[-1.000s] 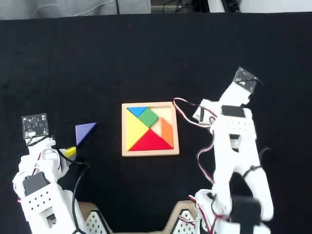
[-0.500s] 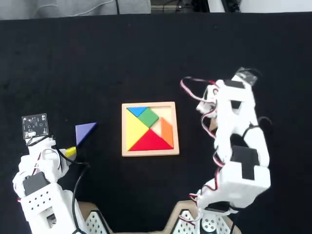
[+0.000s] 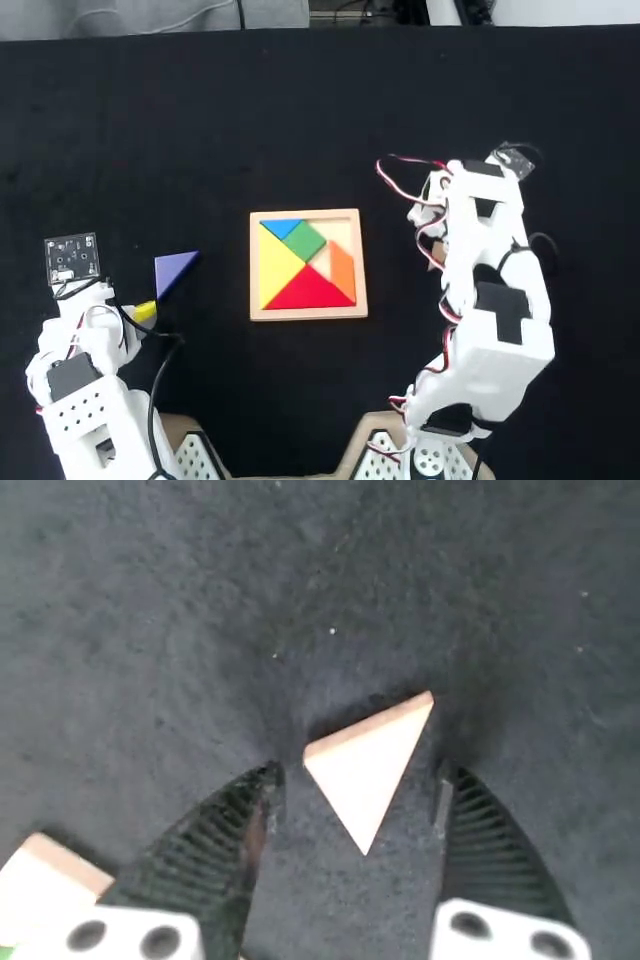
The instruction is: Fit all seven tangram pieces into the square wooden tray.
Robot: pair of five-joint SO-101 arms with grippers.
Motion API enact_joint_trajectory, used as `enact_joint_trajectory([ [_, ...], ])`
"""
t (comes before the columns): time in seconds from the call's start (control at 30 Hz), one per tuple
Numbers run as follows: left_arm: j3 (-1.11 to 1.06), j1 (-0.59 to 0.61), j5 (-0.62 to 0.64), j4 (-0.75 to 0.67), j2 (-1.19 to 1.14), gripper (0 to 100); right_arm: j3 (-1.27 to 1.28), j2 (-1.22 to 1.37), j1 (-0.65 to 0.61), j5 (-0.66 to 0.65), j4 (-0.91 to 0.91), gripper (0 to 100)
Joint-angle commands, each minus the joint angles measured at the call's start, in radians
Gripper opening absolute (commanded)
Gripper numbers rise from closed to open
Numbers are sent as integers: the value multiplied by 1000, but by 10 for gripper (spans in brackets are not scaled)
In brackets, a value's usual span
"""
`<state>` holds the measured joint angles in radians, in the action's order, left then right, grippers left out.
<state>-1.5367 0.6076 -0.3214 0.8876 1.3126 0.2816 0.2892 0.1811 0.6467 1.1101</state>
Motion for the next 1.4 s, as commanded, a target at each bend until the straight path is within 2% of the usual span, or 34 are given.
enact_joint_trajectory([
  [0.0, 7, -5, -8, 5, 6, 360, -48, 7, 14, 5, -15, 243],
  [0.1, 7, -5, -8, 5, 5, 360, -48, 8, 21, 5, -12, 243],
  [0.33, 7, -5, -8, 5, 5, 360, -50, 8, 74, 5, -18, 155],
  [0.7, 5, -5, -8, 5, 5, 360, -50, 13, 72, 5, -18, 165],
  [0.87, 5, -5, -8, 5, 5, 360, -51, 10, 74, 3, -18, 274],
  [1.37, -2, -7, -8, 5, 12, 360, -51, 18, 89, 3, -41, 261],
])
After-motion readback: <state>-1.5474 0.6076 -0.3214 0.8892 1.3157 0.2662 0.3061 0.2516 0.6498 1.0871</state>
